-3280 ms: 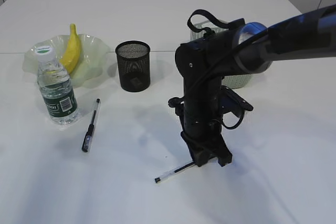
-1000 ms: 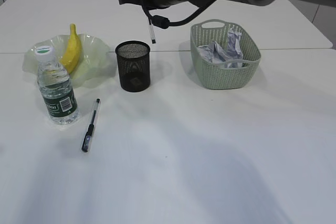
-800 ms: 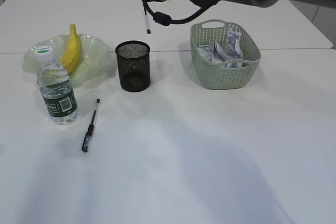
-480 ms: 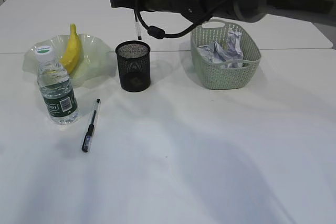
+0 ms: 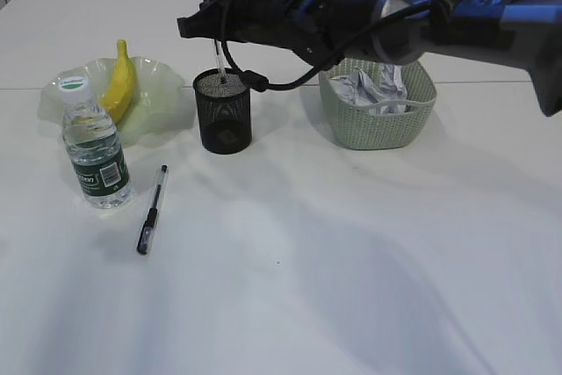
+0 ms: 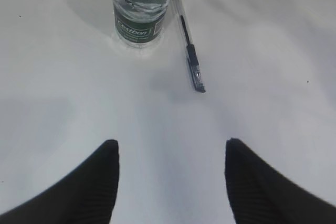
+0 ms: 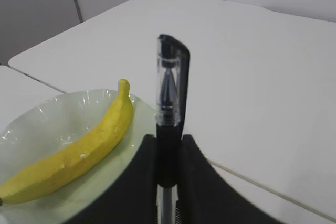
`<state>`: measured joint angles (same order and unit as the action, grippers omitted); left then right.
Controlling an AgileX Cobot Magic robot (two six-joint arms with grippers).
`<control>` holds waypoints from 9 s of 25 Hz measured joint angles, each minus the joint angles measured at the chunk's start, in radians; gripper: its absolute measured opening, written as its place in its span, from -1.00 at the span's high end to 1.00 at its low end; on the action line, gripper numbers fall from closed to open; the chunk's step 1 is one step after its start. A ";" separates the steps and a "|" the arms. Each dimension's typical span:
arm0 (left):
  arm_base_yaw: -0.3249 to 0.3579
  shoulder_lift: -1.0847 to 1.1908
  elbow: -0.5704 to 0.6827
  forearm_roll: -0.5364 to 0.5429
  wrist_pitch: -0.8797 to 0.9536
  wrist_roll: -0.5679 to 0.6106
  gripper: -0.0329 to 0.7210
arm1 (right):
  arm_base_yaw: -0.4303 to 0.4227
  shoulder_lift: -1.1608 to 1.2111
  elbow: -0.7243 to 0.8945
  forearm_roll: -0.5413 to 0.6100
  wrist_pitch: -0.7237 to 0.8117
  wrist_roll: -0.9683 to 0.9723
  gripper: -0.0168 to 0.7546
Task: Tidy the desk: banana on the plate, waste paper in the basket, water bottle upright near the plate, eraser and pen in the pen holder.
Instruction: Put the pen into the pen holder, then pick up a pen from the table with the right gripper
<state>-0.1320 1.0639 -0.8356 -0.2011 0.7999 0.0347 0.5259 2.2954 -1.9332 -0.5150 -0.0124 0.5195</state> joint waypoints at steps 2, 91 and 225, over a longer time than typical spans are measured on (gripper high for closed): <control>0.000 0.000 0.000 0.002 -0.001 0.000 -0.29 | 0.000 0.009 0.000 0.000 -0.004 0.000 0.83; 0.000 0.000 0.000 -0.004 -0.027 0.000 -0.29 | 0.000 -0.266 0.002 0.090 0.607 -0.123 0.89; -0.268 0.942 -0.317 0.179 -0.183 -0.378 0.57 | -0.027 -0.724 0.535 0.410 1.094 -0.577 0.91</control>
<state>-0.3998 2.0061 -1.1525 -0.0225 0.6172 -0.3431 0.4986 1.5710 -1.3986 -0.1046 1.0821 -0.0578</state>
